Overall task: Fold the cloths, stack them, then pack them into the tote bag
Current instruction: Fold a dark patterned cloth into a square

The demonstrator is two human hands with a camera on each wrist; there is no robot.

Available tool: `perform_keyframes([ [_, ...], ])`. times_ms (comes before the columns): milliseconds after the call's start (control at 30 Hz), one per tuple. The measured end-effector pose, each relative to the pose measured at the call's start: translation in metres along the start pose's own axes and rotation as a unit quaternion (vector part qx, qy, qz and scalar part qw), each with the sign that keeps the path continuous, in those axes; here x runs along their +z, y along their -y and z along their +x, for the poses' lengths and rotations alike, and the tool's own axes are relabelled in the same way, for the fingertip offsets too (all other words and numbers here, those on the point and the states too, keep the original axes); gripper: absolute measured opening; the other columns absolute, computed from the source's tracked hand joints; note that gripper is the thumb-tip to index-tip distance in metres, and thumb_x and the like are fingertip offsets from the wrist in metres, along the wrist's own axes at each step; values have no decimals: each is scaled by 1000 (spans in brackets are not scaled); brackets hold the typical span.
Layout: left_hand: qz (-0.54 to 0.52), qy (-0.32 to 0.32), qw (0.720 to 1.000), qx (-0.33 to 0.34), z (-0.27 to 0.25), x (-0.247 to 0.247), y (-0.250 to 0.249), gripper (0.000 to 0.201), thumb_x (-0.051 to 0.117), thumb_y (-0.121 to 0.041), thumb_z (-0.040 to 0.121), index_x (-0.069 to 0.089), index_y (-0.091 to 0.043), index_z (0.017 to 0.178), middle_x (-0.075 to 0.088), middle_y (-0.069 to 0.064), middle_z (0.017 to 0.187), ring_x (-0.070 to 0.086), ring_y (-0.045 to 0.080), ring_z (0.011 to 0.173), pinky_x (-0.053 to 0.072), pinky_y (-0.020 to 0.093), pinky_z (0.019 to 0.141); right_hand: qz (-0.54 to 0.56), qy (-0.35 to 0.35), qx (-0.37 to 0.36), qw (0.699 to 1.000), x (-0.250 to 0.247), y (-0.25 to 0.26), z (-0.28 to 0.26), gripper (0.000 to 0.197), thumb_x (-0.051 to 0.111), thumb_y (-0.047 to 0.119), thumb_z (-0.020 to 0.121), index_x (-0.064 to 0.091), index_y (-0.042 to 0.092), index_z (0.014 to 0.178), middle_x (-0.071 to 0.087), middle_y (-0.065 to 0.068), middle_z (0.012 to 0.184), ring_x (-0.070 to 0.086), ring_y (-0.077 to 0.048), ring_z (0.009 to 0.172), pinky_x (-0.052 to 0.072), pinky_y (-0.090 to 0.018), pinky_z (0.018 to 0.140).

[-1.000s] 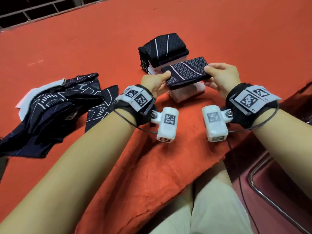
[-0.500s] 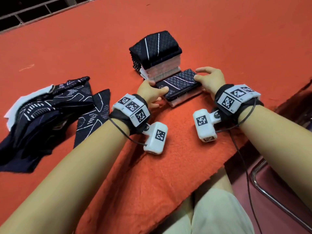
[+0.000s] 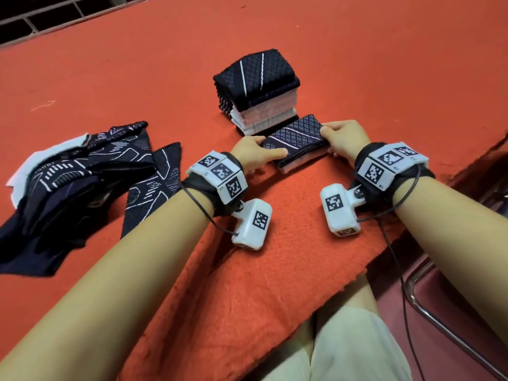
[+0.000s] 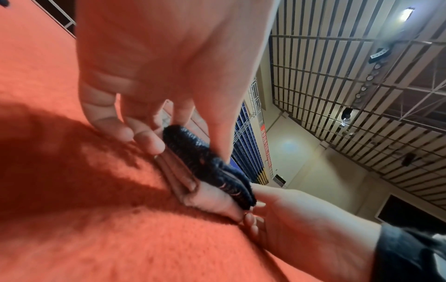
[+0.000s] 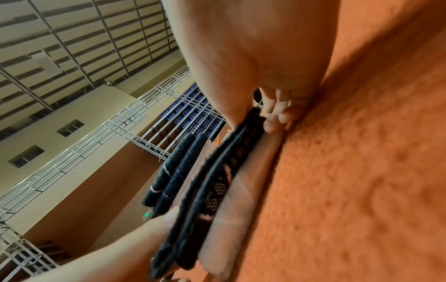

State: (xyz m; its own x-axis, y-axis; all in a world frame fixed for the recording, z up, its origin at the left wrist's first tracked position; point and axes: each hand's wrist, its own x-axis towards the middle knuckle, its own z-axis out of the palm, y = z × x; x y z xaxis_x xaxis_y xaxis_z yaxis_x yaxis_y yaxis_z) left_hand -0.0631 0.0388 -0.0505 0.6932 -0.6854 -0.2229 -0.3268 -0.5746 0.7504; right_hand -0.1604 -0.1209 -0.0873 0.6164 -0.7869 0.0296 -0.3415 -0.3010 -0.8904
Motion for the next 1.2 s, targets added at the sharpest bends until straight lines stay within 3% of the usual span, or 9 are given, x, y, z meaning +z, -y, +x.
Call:
perform_keyframes([
  [133, -5, -3, 1000, 9, -7, -6, -5, 48, 65, -35, 86, 51, -18, 129, 52, -3, 82, 43, 6, 57, 35, 10, 35, -15, 7, 22, 1000, -3, 7, -4, 29, 45, 23, 94, 66, 14, 110, 58, -12, 83, 48, -17, 51, 38, -17, 40],
  [267, 31, -30, 998, 51, -21, -27, -2, 59, 64, -28, 88, 41, -12, 140, 61, 1, 93, 61, 9, 65, 48, 16, 54, -112, -56, -22, 992, -17, 17, -13, 35, 47, 29, 93, 61, 7, 116, 62, -16, 114, 58, -32, 104, 43, -32, 89],
  [333, 93, -39, 992, 71, -30, -43, 3, 52, 63, -25, 88, 47, -12, 136, 63, 7, 105, 63, 18, 83, 49, 20, 67, -124, -88, -49, 987, -20, 23, -20, 33, 47, 27, 92, 60, 8, 115, 57, -19, 121, 51, -31, 115, 36, -30, 96],
  [433, 104, -47, 991, 74, -42, -69, 15, 29, 60, -17, 88, 62, -11, 116, 61, 5, 93, 55, 3, 56, 39, 7, 42, -135, -104, -91, 981, -13, 39, -33, 29, 46, 23, 91, 62, 8, 110, 56, -19, 119, 52, -31, 111, 36, -30, 93],
  [533, 101, -73, 991, 55, -56, -95, 33, 15, 58, -13, 88, 66, -12, 100, 59, 5, 69, 49, -4, 36, 35, 9, 36, -138, -80, -126, 979, 8, 61, -50, 26, 45, 20, 91, 63, 9, 106, 60, -15, 116, 53, -31, 110, 38, -33, 91],
  [867, 38, -182, 981, -55, -97, -146, 117, 10, 57, -10, 86, 61, -14, 77, 41, -11, 31, 34, 2, 27, 25, 9, 31, -188, 156, -186, 952, 113, 121, -100, 14, 50, 21, 89, 63, 16, 88, 69, -10, 96, 62, -26, 93, 46, -32, 88],
  [967, 52, -161, 981, -89, -105, -153, 139, 18, 58, -14, 86, 58, -19, 69, 47, -9, 44, 38, 3, 34, 29, 10, 34, -217, 218, -179, 934, 133, 130, -106, 9, 51, 23, 88, 59, 20, 85, 63, -5, 86, 52, -17, 65, 49, -32, 81],
  [1133, -18, -114, 982, -147, -116, -155, 158, 28, 52, -15, 92, 39, -16, 67, 30, 5, 53, 31, 14, 30, 24, 10, 34, -238, 255, -165, 923, 156, 143, -108, 19, 51, 20, 88, 66, 11, 94, 65, -6, 83, 55, -18, 67, 40, -16, 48],
  [1200, 33, -133, 978, -155, -119, -155, 162, 35, 56, -25, 90, 38, -14, 61, 37, 4, 46, 33, 14, 33, 23, 9, 32, -259, 256, -169, 916, 166, 146, -107, 20, 50, 20, 89, 66, 8, 96, 62, -6, 81, 55, -18, 67, 39, -18, 48],
])
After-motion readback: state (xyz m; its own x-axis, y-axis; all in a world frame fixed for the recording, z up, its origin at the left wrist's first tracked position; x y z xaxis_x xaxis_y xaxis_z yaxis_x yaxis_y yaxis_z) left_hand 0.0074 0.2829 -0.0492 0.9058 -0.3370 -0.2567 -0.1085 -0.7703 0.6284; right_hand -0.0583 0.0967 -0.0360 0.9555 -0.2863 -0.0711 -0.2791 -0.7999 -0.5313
